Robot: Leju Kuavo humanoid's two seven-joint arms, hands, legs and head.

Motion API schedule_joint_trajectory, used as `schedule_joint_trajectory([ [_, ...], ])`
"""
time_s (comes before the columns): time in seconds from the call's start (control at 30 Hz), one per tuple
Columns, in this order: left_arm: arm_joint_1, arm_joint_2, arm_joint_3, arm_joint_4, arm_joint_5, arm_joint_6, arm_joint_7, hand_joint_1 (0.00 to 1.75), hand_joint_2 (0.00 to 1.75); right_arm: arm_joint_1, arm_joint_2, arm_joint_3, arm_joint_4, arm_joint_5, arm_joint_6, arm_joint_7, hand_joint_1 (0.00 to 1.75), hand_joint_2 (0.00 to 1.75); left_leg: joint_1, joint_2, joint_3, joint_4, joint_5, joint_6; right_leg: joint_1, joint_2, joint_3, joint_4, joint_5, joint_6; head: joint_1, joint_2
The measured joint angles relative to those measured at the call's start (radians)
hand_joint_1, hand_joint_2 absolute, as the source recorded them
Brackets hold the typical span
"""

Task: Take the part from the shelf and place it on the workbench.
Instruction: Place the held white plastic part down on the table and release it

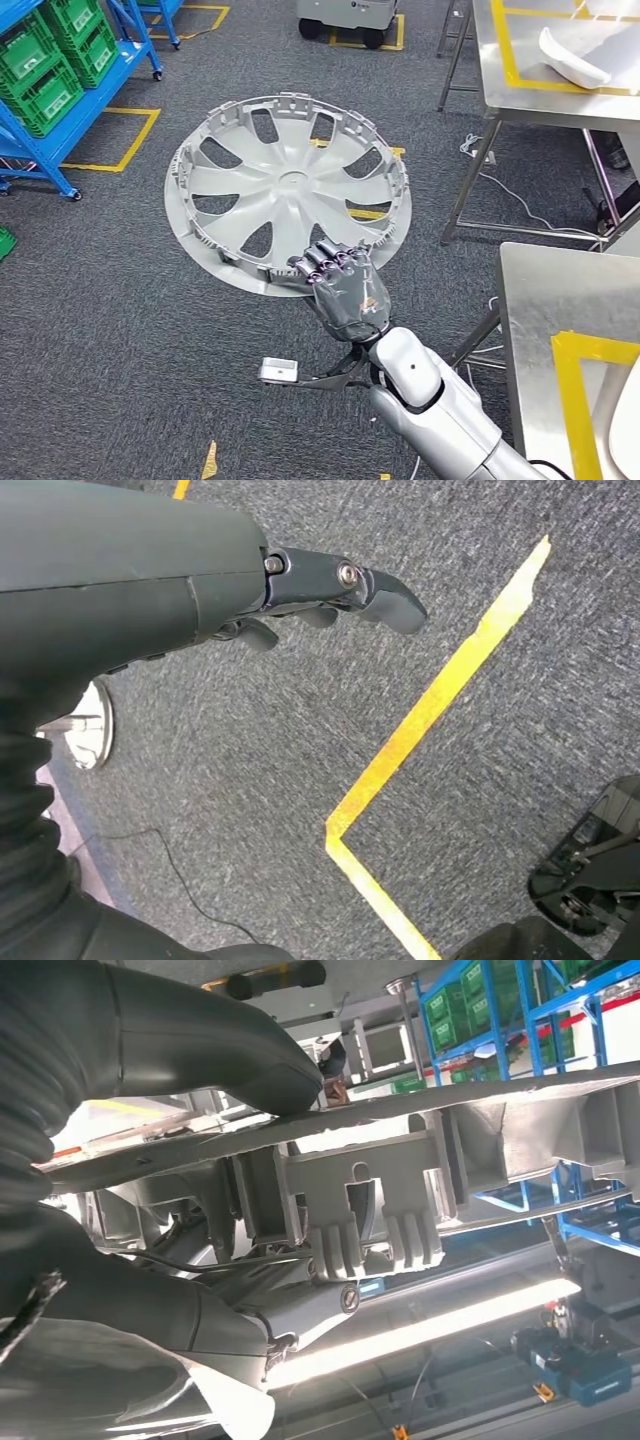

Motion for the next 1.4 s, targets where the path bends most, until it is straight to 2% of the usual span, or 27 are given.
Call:
schedule_joint_trajectory([
  [0.07,-0.001,-0.002,0.0,-0.001,0.0,0.001,0.0,0.0,1.75,0.0,0.0,-0.001,0.0,-0.002,0.0,0.0,1.75,1.75,0.003,0.004,0.001,-0.008,0.01,0.009,0.0,0.002,-0.005,-0.001,0.0,0.008,0.0,0.0],
  [0.1,-0.002,-0.003,0.0,-0.002,0.0,0.001,0.0,0.0,1.75,0.0,0.0,-0.002,0.0,-0.003,0.0,0.0,1.75,1.75,0.006,0.008,0.001,-0.014,0.017,0.014,0.001,0.003,-0.014,0.012,-0.013,0.012,0.002,0.0],
  [0.17,-0.004,-0.005,0.0,-0.004,0.0,0.001,0.0,0.0,1.75,0.0,0.0,-0.004,0.0,-0.004,0.0,0.0,1.75,1.75,0.011,0.02,-0.001,-0.021,0.025,0.02,-0.001,0.002,-0.054,0.102,-0.074,0.018,0.005,0.0],
  [0.23,-0.004,-0.006,0.0,-0.004,0.0,-0.001,-0.001,0.0,1.75,0.002,0.0,-0.004,0.0,-0.004,0.0,-0.001,1.75,1.75,0.011,0.033,-0.006,-0.02,0.027,0.022,-0.003,0.0,-0.106,0.238,-0.139,0.024,0.006,0.0],
  [0.27,-0.004,-0.006,-0.001,-0.004,0.0,-0.002,-0.001,0.0,1.75,0.004,0.0,-0.005,0.0,-0.003,0.0,-0.001,1.75,1.75,0.011,0.04,-0.008,-0.02,0.027,0.022,-0.004,-0.002,-0.118,0.279,-0.153,0.026,0.006,0.0],
  [0.3,-0.004,-0.007,-0.001,-0.005,0.0,-0.003,-0.001,0.0,1.75,0.005,0.0,-0.005,0.0,-0.003,0.0,-0.001,1.75,1.75,0.011,0.048,-0.009,-0.019,0.026,0.021,-0.004,-0.004,-0.111,0.282,-0.149,0.027,0.006,0.0],
  [0.33,-0.004,-0.008,-0.001,-0.005,0.0,-0.004,-0.001,0.0,1.75,0.006,0.0,-0.005,0.0,-0.003,0.001,0.0,1.75,1.75,0.012,0.056,-0.009,-0.018,0.025,0.019,-0.005,-0.01,-0.083,0.241,-0.128,0.028,0.006,0.0],
  [0.4,-0.004,-0.01,-0.001,-0.006,0.0,-0.004,-0.002,0.0,1.75,0.004,0.0,-0.007,0.0,-0.003,0.001,0.001,1.75,1.75,0.01,0.071,-0.009,-0.011,0.019,0.009,0.0,-0.047,0.0,0.105,-0.086,0.027,0.007,0.0],
  [0.43,-0.004,-0.01,-0.001,-0.007,0.0,-0.005,-0.002,0.0,1.75,0.003,0.0,-0.008,0.0,-0.002,0.001,0.001,1.75,1.75,0.008,0.078,-0.011,-0.006,0.015,0.002,0.003,-0.063,0.03,0.055,-0.077,0.021,0.007,0.0],
  [0.5,-0.004,-0.008,-0.001,-0.008,0.0,-0.005,-0.003,0.0,1.75,0.002,0.0,-0.01,0.0,-0.001,0.002,0.002,1.75,1.75,0.003,0.093,-0.013,0.001,0.012,-0.006,0.011,-0.07,0.047,0.025,-0.081,0.005,0.003,0.0],
  [0.57,-0.006,-0.008,-0.002,-0.008,0.0,-0.005,-0.004,0.0,1.75,0.004,0.0,-0.013,0.0,-0.001,0.002,0.002,1.75,1.75,0.006,0.1,-0.013,0.006,0.005,-0.014,0.01,-0.047,0.042,0.024,-0.078,-0.01,0.0,0.0],
  [0.63,-0.009,-0.009,-0.002,-0.008,0.0,-0.005,-0.005,0.0,1.75,0.003,0.0,-0.017,0.0,-0.001,0.002,0.003,1.75,1.75,0.013,0.061,-0.029,0.046,-0.029,-0.024,0.008,-0.026,0.041,0.022,-0.075,-0.022,-0.003,0.0],
  [0.7,-0.007,-0.01,-0.002,-0.009,0.0,-0.006,-0.006,0.0,1.75,0.001,0.0,-0.018,0.0,-0.001,0.003,0.003,1.75,1.75,0.018,0.015,-0.079,0.16,-0.09,-0.027,0.008,-0.005,0.041,0.022,-0.073,-0.03,-0.006,0.0],
  [0.77,-0.003,-0.01,-0.002,-0.009,0.0,-0.009,-0.006,0.0,1.75,0.001,0.0,-0.018,0.0,-0.001,0.003,0.003,1.75,1.75,0.018,0.005,-0.134,0.273,-0.125,-0.026,0.01,0.023,0.04,0.022,-0.071,-0.035,-0.006,0.0],
  [0.8,-0.001,-0.009,-0.002,-0.009,0.0,-0.01,-0.006,0.0,1.75,0.002,0.0,-0.018,0.0,-0.001,0.003,0.003,1.75,1.75,0.018,0.003,-0.143,0.288,-0.117,-0.025,0.011,0.038,0.04,0.022,-0.07,-0.036,-0.006,0.0],
  [0.83,-0.001,-0.009,-0.002,-0.009,0.0,-0.01,-0.006,0.0,1.75,0.002,0.0,-0.018,0.0,-0.001,0.003,0.003,1.75,1.75,0.018,-0.001,-0.135,0.264,-0.09,-0.022,0.012,0.052,0.04,0.022,-0.069,-0.036,-0.006,0.0],
  [0.87,-0.001,-0.009,-0.002,-0.009,0.0,-0.01,-0.006,0.0,1.75,0.003,0.0,-0.018,0.0,-0.001,0.003,0.003,1.75,1.75,0.019,-0.011,-0.111,0.208,-0.052,-0.018,0.012,0.066,0.041,0.022,-0.068,-0.035,-0.007,0.0],
  [0.93,-0.001,-0.008,-0.002,-0.009,0.0,-0.01,-0.006,0.0,1.75,0.003,0.0,-0.019,0.0,0.0,0.003,0.003,1.75,1.75,0.022,-0.063,-0.057,0.084,0.004,-0.011,0.011,0.09,0.037,0.024,-0.064,-0.03,-0.006,0.0],
  [1.0,-0.002,-0.006,-0.002,-0.009,0.0,-0.009,-0.006,0.0,1.75,0.002,0.0,-0.021,0.0,0.0,0.003,0.003,1.75,1.75,0.024,-0.095,-0.035,0.026,0.013,-0.009,0.008,0.112,0.027,0.026,-0.057,-0.02,-0.007,0.0],
  [1.07,-0.005,-0.006,-0.003,-0.009,-0.001,-0.009,-0.006,0.0,1.75,0.004,0.0,-0.024,0.0,0.0,0.002,0.003,1.75,1.75,0.023,-0.077,-0.034,0.016,0.015,-0.006,0.003,0.128,0.014,0.025,-0.05,-0.007,-0.008,0.0],
  [1.13,-0.006,-0.007,-0.004,-0.01,-0.001,-0.009,-0.006,0.0,1.75,0.005,0.0,-0.026,0.001,0.0,0.002,0.004,1.75,1.75,0.024,-0.051,-0.033,0.007,0.023,0.002,0.006,0.086,-0.009,0.053,-0.071,0.0,-0.003,0.0],
  [1.2,-0.004,-0.006,-0.006,-0.01,-0.001,-0.01,-0.006,0.0,1.75,0.006,0.0,-0.026,0.001,0.0,0.002,0.004,1.75,1.75,0.023,-0.02,-0.035,0.004,0.027,0.007,0.008,0.021,-0.058,0.159,-0.133,0.006,0.002,0.0],
  [1.27,-0.001,-0.004,-0.007,-0.01,-0.001,-0.011,-0.006,0.0,1.75,0.008,0.0,-0.026,0.004,0.0,0.003,0.003,1.75,1.75,0.021,0.011,-0.037,0.004,0.027,0.008,0.006,0.0,-0.109,0.28,-0.184,0.015,0.003,0.0],
  [1.3,0.0,-0.003,-0.008,-0.01,-0.001,-0.012,-0.007,0.0,1.75,0.009,-0.001,-0.026,0.005,0.0,0.003,0.003,1.75,1.75,0.021,0.026,-0.038,0.004,0.027,0.008,0.005,-0.003,-0.115,0.302,-0.187,0.017,0.003,0.0],
  [1.33,0.0,-0.004,-0.008,-0.01,-0.002,-0.012,-0.007,0.0,1.75,0.01,-0.001,-0.026,0.007,0.0,0.003,0.004,1.75,1.75,0.021,0.04,-0.038,0.005,0.026,0.008,0.004,-0.007,-0.099,0.283,-0.172,0.019,0.003,0.0],
  [1.37,-0.001,-0.004,-0.008,-0.01,-0.003,-0.013,-0.008,0.0,1.75,0.011,-0.001,-0.026,0.008,0.0,0.003,0.004,1.75,1.75,0.021,0.053,-0.037,0.005,0.026,0.006,0.004,-0.016,-0.063,0.226,-0.145,0.019,0.003,0.0],
  [1.4,-0.002,-0.005,-0.008,-0.01,-0.004,-0.014,-0.009,0.0,1.75,0.011,-0.001,-0.027,0.009,0.0,0.003,0.005,1.75,1.75,0.02,0.064,-0.036,0.005,0.024,0.004,0.006,-0.04,-0.02,0.151,-0.123,0.018,0.003,0.0],
])
